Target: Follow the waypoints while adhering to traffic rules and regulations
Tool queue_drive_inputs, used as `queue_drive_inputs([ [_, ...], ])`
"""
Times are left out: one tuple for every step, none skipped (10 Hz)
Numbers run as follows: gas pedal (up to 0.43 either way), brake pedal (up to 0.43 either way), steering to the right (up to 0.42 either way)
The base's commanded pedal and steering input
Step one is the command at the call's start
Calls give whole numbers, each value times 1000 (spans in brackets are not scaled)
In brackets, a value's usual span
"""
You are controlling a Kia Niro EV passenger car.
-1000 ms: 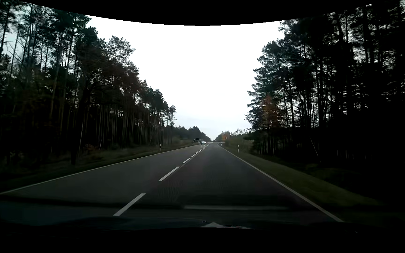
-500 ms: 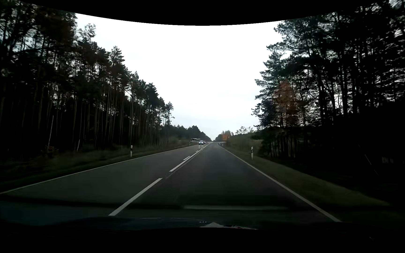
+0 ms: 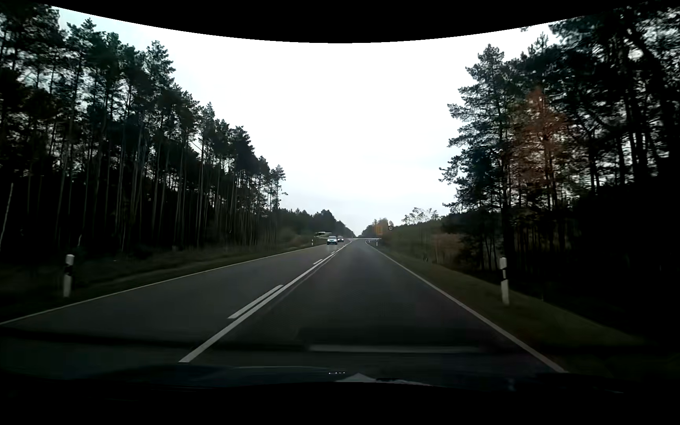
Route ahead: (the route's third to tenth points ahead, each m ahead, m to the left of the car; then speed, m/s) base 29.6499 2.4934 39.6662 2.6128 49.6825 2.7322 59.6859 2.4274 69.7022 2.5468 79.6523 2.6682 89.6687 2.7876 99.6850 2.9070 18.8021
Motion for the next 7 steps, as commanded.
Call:
queue_drive_inputs([
  [59,0,-2],
  [47,0,-1],
  [47,0,-1],
  [47,0,-1],
  [47,0,-1],
  [47,0,-1],
  [47,0,-1],
])
